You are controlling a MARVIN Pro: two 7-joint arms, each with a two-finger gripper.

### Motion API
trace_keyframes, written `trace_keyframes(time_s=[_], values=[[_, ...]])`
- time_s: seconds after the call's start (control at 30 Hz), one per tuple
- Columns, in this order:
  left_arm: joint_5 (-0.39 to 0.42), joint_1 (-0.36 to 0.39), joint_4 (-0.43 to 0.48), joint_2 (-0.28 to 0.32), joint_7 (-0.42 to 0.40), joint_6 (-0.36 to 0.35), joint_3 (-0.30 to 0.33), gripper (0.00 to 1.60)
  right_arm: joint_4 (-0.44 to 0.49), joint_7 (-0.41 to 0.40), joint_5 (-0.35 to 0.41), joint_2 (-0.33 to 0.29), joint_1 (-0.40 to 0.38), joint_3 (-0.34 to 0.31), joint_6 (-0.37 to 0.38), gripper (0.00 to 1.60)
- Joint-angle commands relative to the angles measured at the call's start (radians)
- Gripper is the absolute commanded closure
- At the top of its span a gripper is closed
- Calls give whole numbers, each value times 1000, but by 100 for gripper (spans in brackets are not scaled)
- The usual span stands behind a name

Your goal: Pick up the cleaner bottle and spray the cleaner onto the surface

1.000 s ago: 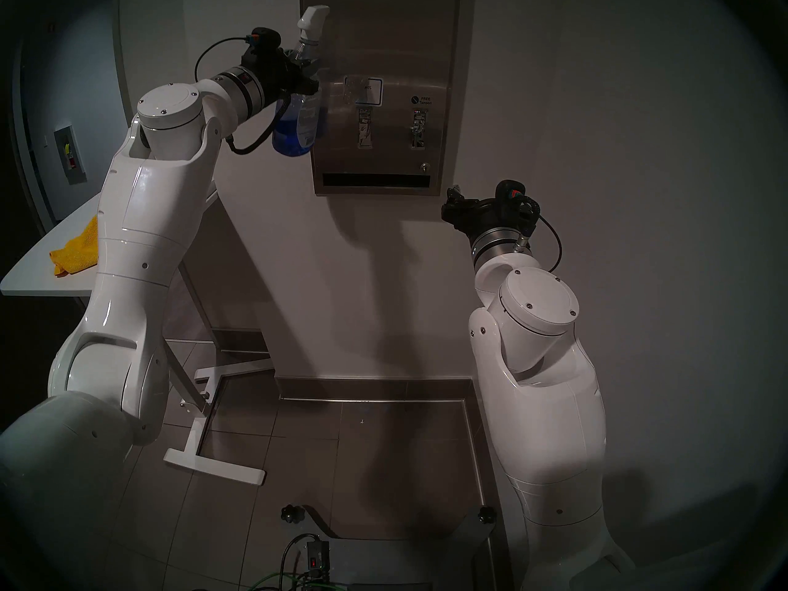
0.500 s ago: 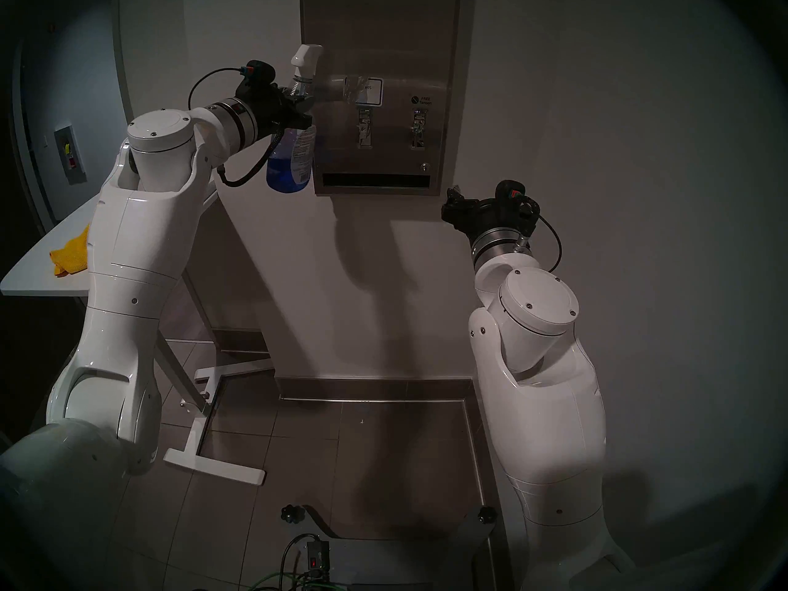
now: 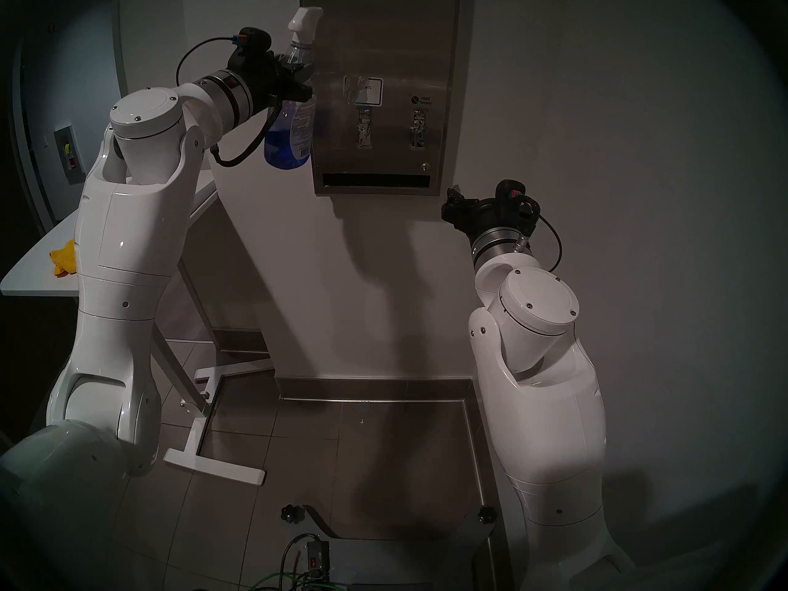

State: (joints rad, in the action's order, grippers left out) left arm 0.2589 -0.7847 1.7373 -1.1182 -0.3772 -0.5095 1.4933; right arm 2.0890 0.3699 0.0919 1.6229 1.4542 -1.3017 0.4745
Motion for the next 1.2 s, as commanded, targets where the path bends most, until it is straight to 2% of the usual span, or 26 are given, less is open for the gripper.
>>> trace_keyframes(time_s=[0.0, 0.3, 0.43, 0.63, 0.7, 0.77, 0.9, 0.97, 1.03, 1.07, 1.17], values=[[-8, 65, 115, 3, 43, 34, 62, 160, 36, 0, -3, 2, -26, -1, -10, 0], [-16, 36, 180, -7, 82, 18, 85, 160, 41, 0, -3, 3, -26, -1, -10, 0], [-29, -4, 257, -14, 118, -7, 102, 160, 44, 0, -3, 2, -26, -1, -10, 0], [-44, -39, 315, -29, 156, -36, 115, 160, 47, 0, -3, 2, -26, -1, -10, 0], [-43, -78, 358, -48, 190, -82, 137, 160, 49, -1, -3, 1, -25, -1, -10, 0], [-44, -77, 348, -51, 197, -87, 142, 160, 50, -1, -4, 2, -25, -1, -10, 0], [-34, -128, 435, -98, 261, -207, 176, 160, 53, -1, -3, 1, -25, -1, -9, 0], [-28, -123, 433, -114, 272, -230, 177, 160, 54, -1, -4, 2, -24, -1, -9, 0], [10, -146, 492, -182, 308, -328, 205, 160, 54, -1, -3, 0, -24, -1, -9, 0], [10, -146, 492, -182, 308, -328, 205, 160, 54, -1, -3, 0, -24, -1, -9, 0], [75, -150, 499, -205, 333, -392, 219, 160, 55, -1, -4, 2, -24, -1, -9, 0]])
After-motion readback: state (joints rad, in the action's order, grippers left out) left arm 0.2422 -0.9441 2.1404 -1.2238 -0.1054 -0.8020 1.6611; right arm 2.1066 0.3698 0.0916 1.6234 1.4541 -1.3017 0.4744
